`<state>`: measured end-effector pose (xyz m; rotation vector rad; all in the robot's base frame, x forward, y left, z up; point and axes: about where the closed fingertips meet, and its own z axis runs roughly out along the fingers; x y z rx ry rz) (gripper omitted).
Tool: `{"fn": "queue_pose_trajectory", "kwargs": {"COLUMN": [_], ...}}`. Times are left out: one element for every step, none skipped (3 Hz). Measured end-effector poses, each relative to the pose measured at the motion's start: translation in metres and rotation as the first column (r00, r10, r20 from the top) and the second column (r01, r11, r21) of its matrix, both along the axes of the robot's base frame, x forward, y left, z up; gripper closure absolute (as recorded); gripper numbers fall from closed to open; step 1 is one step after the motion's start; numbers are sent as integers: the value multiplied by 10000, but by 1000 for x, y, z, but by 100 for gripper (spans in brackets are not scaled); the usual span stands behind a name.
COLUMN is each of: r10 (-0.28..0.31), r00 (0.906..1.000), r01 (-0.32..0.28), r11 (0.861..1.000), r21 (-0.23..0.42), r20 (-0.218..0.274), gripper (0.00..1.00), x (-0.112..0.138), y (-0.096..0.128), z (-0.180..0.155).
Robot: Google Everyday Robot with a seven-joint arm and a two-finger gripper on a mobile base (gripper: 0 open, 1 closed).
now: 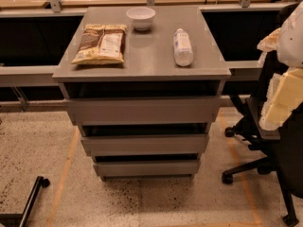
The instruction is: Open bottom drawer
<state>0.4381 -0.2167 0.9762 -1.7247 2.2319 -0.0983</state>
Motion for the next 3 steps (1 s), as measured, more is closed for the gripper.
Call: {"fn": "queue_pose_trajectory", "kwargs": {"r10": [-2,13,107], "r00": [10000,10000,9999], "r01": [2,-18,-103], "r11": [10000,9983,9902], "r21": [5,578,1393], "r20": [21,97,-23], "gripper": [0,0,0], "x": [0,8,26], "y": [0,-3,-5], "z": [0,-12,-40]}}
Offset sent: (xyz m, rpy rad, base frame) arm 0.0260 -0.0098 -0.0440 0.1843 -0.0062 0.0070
